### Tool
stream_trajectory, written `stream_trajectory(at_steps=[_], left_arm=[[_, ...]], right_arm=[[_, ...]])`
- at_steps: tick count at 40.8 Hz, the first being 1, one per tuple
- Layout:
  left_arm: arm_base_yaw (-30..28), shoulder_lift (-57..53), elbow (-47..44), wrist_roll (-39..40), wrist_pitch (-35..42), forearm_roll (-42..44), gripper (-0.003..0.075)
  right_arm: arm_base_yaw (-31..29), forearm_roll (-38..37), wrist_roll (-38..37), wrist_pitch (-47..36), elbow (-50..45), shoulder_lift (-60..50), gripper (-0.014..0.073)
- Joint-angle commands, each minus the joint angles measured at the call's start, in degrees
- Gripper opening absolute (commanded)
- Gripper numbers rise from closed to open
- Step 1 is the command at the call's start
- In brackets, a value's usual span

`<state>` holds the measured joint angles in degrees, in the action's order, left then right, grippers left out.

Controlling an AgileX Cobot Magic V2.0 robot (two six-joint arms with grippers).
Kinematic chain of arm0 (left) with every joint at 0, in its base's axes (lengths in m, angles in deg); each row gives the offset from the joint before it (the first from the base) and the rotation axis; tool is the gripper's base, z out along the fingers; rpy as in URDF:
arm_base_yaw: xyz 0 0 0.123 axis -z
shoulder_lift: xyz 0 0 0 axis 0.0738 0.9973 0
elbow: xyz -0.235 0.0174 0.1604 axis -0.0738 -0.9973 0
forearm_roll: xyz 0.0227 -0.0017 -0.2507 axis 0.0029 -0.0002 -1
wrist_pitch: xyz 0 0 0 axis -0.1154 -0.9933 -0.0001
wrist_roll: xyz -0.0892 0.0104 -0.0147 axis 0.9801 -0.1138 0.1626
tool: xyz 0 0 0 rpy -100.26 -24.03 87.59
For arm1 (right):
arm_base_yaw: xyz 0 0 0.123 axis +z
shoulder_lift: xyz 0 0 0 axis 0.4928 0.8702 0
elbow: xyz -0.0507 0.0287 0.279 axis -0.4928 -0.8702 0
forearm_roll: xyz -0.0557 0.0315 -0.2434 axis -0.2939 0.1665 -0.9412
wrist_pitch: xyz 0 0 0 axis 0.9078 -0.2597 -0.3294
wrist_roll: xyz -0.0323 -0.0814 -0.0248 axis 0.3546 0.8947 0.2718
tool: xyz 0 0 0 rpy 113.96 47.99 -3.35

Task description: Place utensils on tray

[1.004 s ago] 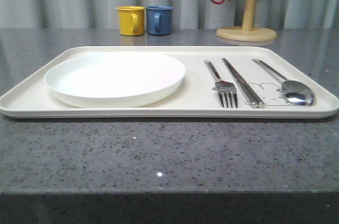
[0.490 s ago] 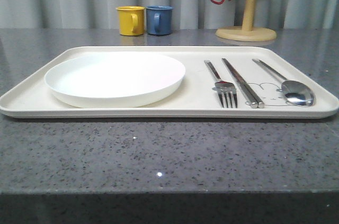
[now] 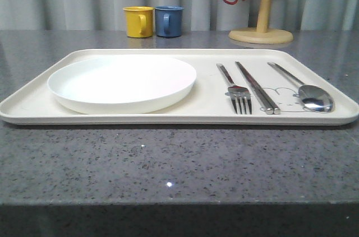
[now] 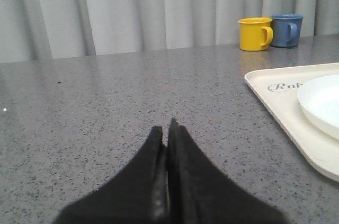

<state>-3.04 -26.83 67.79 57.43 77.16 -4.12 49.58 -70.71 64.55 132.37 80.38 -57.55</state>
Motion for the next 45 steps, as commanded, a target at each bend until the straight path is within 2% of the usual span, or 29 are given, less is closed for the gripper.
stream_trajectory(at_steps=[1,12,16,19,26,31,40,45], left_arm=[[0.0,-1.4,0.2,0.6,4.6,-0.1,-0.0018],[0.0,-1.4,0.2,0.6,4.6,-0.1,-0.0018],[0.0,-1.4,0.2,0.6,4.6,-0.1,-0.0018],[0.0,-1.3,0.2,0.6,4.6,-0.1,-0.0018],[0.0,-1.3,0.2,0.6,4.6,-0.1,-0.0018],[0.0,-1.3,0.2,0.6,4.6,-0.1,-0.0018],[0.0,-1.3,0.2,0.6,4.6,-0.1,-0.0018],[0.0,-1.3,0.2,0.6,4.6,-0.1,-0.0018]], right_arm=[[0.0,0.3,0.6,-4.4,1.2,0.7,-0.0068],[0.0,0.3,0.6,-4.5,1.1,0.7,-0.0068],[-1.5,0.2,0.6,-7.0,-1.3,-1.4,-0.0068],[-4.8,0.2,0.6,-12.3,-5.0,-3.6,-0.0068],[-14.2,0.8,0.6,-30.7,-18.0,-9.6,-0.0068],[-18.4,0.8,0.6,-40.8,-26.2,-13.0,-0.0068],[-19.0,0.8,0.6,-53.4,-37.7,-14.4,-0.0068],[-19.0,0.8,0.6,-52.7,-37.5,-14.4,-0.0068]])
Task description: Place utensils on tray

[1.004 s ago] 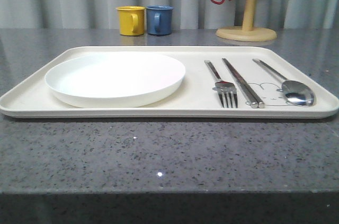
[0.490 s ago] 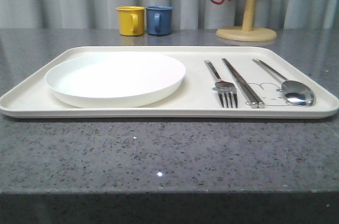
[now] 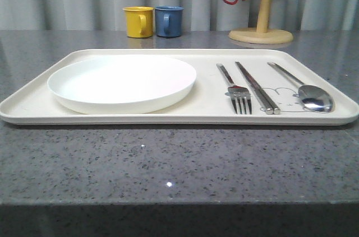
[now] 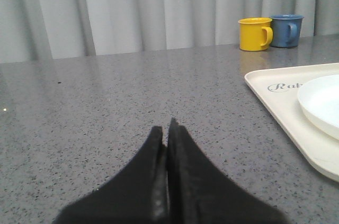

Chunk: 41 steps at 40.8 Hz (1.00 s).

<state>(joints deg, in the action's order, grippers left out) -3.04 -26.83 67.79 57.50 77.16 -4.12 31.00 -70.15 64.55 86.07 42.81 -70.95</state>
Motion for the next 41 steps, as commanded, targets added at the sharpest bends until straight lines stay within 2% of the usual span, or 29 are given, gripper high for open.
stream_trajectory(at_steps=[1,20,24,30,41], left_arm=[[0.0,-1.3,0.2,0.5,4.6,-0.1,-0.0018],[0.0,-1.3,0.2,0.5,4.6,-0.1,-0.0018],[0.0,-1.3,0.2,0.5,4.6,-0.1,-0.0018],[0.0,-1.3,0.2,0.5,4.6,-0.1,-0.0018],[0.0,-1.3,0.2,0.5,4.6,-0.1,-0.0018]], right_arm=[[-0.4,0.2,0.6,-6.4,0.0,-1.0,-0.0068],[-0.4,0.2,0.5,-6.4,0.0,-1.0,-0.0068],[-0.4,-1.0,-2.5,-7.3,0.0,-1.0,-0.0068],[-0.4,-7.1,-9.8,-10.5,0.0,-1.0,-0.0067],[-0.4,-7.1,-10.2,-11.5,0.0,-1.0,-0.0067]])
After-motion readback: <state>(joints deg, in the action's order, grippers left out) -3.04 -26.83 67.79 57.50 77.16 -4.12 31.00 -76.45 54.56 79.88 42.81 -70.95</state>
